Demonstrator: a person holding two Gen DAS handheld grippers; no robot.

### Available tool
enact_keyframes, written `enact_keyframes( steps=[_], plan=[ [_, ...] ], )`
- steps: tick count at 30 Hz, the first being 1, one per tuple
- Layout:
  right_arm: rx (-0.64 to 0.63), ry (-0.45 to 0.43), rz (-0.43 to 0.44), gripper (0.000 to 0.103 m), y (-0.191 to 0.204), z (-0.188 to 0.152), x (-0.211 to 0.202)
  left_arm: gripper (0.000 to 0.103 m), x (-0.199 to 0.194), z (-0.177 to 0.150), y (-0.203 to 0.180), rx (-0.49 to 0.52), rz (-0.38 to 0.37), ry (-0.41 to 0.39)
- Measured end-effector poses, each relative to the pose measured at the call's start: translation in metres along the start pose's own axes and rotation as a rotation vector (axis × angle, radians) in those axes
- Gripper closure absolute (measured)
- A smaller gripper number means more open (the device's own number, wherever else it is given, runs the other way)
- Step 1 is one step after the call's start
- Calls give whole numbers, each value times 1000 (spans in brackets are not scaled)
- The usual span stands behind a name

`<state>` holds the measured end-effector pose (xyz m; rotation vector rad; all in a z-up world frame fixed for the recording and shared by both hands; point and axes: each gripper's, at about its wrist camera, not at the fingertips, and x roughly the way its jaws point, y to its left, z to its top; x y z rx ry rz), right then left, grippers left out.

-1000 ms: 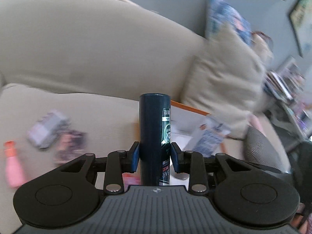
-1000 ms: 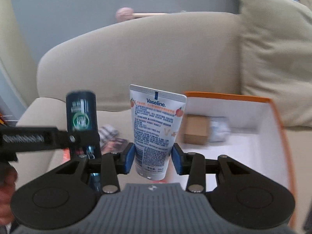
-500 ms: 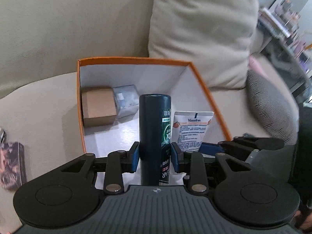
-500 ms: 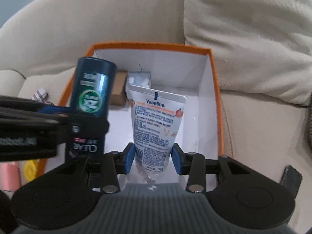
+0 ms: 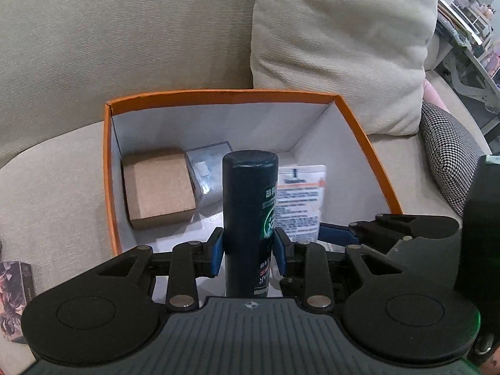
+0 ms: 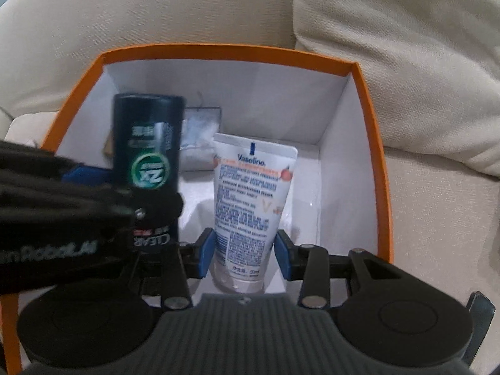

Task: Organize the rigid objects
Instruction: 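Lower the bottle and tube into the orange box beside the cubes, release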

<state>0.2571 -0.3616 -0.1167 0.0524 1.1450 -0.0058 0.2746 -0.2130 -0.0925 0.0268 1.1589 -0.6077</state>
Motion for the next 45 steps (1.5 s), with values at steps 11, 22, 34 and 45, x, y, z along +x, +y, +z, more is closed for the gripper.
enact_keyframes(
  steps=[11,22,34,45],
  plan=[
    [-74,-43,29,56,12,-14,-26,66,0,1,-1,21,-2,2],
    [-553,5,-54,74,40,-40,-25,66,-3,-4,0,39,-17,-8],
    [-662,-3,-199,95,25,-33,5,66,-1,-2,2,29,-34,-2],
    [-654,-49,-162,96,15,-39,-10,66,11,9,0,-20,-83,38]
  ],
)
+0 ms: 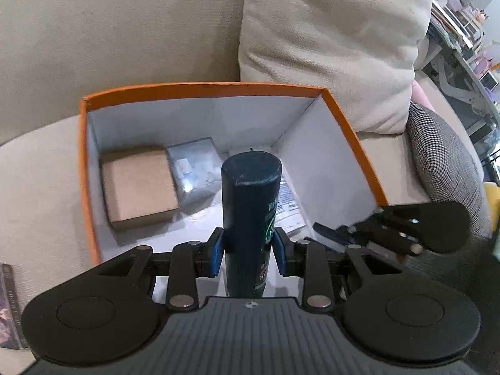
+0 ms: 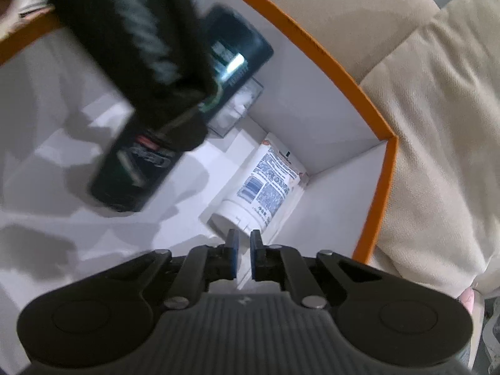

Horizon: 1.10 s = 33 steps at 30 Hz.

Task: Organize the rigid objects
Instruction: 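Lower the bottle and tube into the orange box beside the cubes, release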

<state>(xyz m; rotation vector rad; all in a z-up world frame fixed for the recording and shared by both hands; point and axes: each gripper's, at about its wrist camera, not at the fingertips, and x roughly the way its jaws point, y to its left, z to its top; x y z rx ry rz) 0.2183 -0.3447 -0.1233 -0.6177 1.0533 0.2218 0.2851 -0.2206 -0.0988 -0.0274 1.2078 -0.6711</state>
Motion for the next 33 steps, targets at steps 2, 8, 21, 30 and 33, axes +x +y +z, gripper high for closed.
enact_keyframes(
  steps=[2,8,21,30,33],
  plan=[
    [30,-29,21,96,-5,1,-11,66,6,6,-6,0,-13,7],
    [35,-67,26,96,-11,-4,-17,66,30,24,-14,-17,-18,12],
    [135,-84,68,96,-12,-2,-5,65,18,27,-19,41,34,-34],
    [208,-42,145,95,-3,3,-7,66,-30,7,-17,82,50,-89],
    [230,-10,123,95,1,4,0,66,-46,-1,-15,83,50,-113]
  ],
)
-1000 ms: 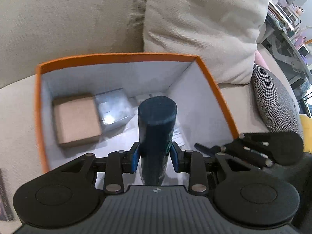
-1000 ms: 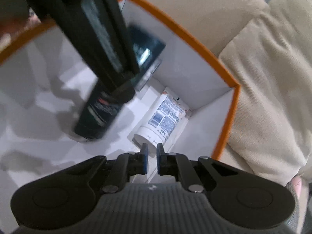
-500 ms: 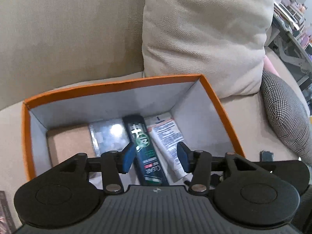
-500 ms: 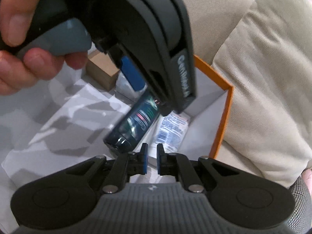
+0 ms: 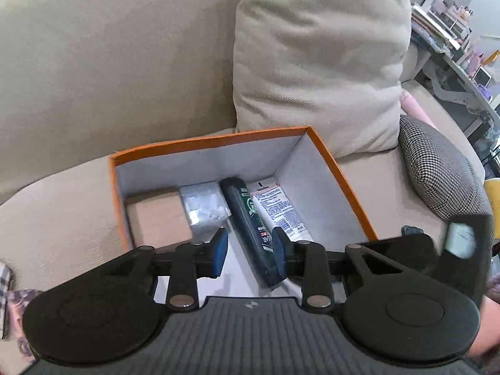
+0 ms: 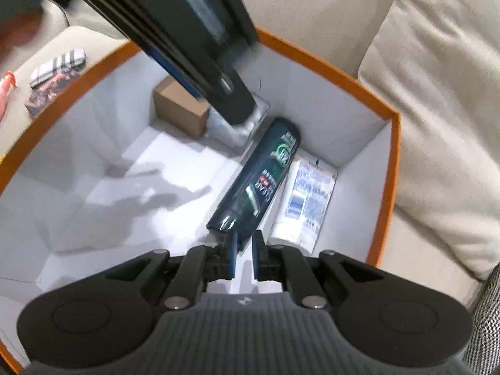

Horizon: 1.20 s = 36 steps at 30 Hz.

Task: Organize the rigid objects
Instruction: 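Lower the bottle and tube into the orange box beside the cubes, release, then grasp the plaid case with left tool while right tool grasps the PHOTO CARD box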

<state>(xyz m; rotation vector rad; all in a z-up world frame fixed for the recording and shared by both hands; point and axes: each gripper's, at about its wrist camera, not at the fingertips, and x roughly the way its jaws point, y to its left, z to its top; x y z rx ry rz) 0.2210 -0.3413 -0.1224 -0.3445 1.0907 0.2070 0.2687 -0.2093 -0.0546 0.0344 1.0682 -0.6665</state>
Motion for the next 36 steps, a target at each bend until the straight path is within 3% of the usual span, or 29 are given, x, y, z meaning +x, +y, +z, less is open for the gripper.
enact_keyframes(
  steps=[10,16,20,24,31,36],
  plan=[
    [80,-10,-69,99,-8,11,6,66,-43,-21,17,-25,17,-41],
    [84,87,16,98,2,10,0,66,-69,-42,33,-30,74,-62],
    [216,142,72,98,1,8,13,66,-81,-57,43,-36,110,-56],
    [307,131,77,101,-3,10,19,66,-92,-72,57,-75,131,-49],
    [271,112,49,100,10,9,9,66,-113,-100,86,-155,163,-51],
    [291,-22,44,91,23,11,-45,66,-141,-119,102,-184,219,-102]
  ],
)
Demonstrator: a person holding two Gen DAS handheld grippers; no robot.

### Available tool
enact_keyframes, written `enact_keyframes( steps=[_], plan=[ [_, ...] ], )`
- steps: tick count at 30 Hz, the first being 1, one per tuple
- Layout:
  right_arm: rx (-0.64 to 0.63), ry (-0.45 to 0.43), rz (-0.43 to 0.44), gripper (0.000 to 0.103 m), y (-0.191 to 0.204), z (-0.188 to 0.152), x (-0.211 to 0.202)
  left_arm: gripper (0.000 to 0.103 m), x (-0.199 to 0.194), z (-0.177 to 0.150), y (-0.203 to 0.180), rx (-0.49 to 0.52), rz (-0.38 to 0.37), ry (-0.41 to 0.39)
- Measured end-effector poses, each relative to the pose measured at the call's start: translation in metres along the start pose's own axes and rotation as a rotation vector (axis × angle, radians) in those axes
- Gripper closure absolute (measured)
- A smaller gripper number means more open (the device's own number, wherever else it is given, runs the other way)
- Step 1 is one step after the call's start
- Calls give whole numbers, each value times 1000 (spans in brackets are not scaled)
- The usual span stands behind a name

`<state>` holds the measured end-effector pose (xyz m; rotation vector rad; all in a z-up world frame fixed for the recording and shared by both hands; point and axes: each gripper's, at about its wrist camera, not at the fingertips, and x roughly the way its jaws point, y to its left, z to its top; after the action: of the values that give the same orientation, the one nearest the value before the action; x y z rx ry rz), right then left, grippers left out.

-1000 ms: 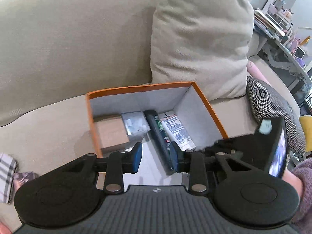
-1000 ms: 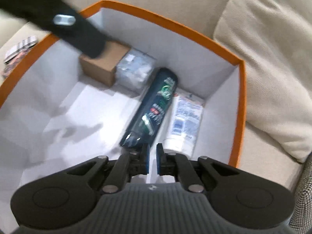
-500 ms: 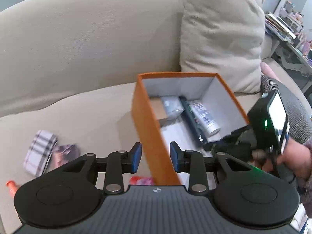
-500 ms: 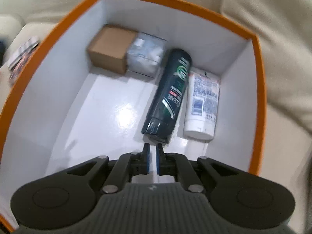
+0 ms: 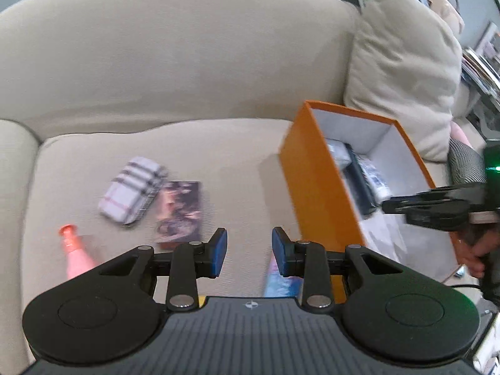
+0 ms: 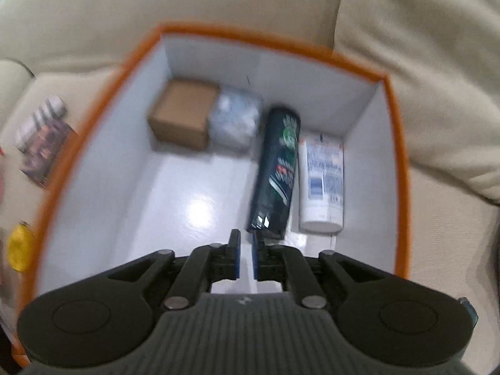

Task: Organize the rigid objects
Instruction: 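Grasp the plaid case with left tool while right tool grasps the PHOTO CARD box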

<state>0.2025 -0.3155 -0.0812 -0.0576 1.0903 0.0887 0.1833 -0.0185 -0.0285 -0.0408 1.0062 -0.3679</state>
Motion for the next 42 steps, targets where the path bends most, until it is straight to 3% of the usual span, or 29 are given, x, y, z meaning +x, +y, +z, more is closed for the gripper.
enact_keyframes(
  steps=[5,10,14,19,23,26,29,31,37,42],
  plan=[
    [45,-170,89,78,29,-4,-57,66,-22,-16,25,-51,72,-34],
    [53,-245,174,78,75,-8,-83,66,-29,-31,53,-151,76,-7],
    [72,-204,242,78,115,-7,-70,65,-20,-35,68,-160,87,29],
    [114,-130,263,77,152,-4,-36,64,-1,-31,89,-168,111,46],
    [117,-78,259,72,173,4,-6,63,18,-18,109,-184,83,55],
    [138,-51,271,72,180,14,15,55,34,-8,119,-168,66,64],
    [150,-35,272,61,186,27,37,50,55,5,124,-110,64,76],
    [166,-19,274,59,189,35,51,39,69,14,127,-59,64,89],
    [207,49,276,58,192,53,86,31,111,35,143,76,61,129],
    [250,69,317,44,188,57,102,20,140,49,155,99,9,189]
  ],
)
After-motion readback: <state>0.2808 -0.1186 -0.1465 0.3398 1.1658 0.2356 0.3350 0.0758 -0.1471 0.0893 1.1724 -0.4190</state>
